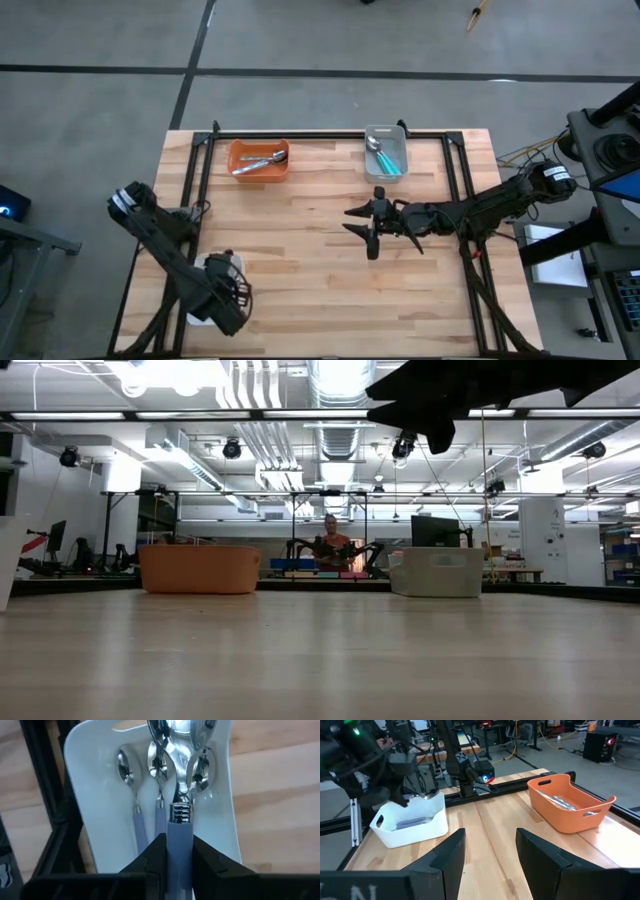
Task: Sort silverware by color (type)
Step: Put the purple spoon into the white bin, then return to home position
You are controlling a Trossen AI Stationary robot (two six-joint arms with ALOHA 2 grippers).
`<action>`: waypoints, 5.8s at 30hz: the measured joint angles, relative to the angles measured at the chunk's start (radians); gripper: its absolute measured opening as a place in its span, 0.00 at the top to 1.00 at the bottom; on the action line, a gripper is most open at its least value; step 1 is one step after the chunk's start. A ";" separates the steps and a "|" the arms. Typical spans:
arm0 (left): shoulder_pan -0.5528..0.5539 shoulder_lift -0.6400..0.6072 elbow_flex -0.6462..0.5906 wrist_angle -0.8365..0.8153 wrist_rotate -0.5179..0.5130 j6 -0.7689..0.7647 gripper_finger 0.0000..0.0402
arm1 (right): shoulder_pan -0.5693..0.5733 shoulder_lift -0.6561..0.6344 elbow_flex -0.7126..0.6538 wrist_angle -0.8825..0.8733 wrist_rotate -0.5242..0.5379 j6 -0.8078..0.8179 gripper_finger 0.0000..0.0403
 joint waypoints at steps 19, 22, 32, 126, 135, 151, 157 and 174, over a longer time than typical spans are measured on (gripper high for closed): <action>0.000 0.000 -0.246 0.332 0.000 0.000 0.90 | 0.000 0.001 0.000 -0.002 0.000 -0.003 0.59; 0.000 0.000 -0.246 0.333 0.000 0.005 0.89 | 0.000 0.001 0.000 -0.002 0.000 -0.008 0.59; 0.000 0.000 -0.246 0.333 0.013 0.009 0.79 | 0.000 0.001 0.000 -0.012 0.000 -0.011 0.59; 0.663 -1.664 -1.294 1.445 -0.148 2.102 1.00 | -0.144 -1.245 -0.605 -0.531 0.120 -0.252 0.67; 0.663 -1.643 -1.293 1.433 -0.148 2.084 1.00 | -0.144 -1.218 -0.621 -0.454 0.151 -0.307 0.67; 0.663 -1.595 -1.293 1.432 -0.150 2.081 1.00 | -0.144 -1.218 -0.621 -0.453 0.157 -0.271 0.67; 0.663 -1.586 -1.293 1.431 -0.151 2.081 1.00 | -0.144 -1.217 -0.621 -0.453 0.157 -0.270 0.67; 0.663 -1.585 -1.293 1.433 -0.151 2.081 1.00 | -0.144 -1.217 -0.622 -0.453 0.157 -0.270 0.67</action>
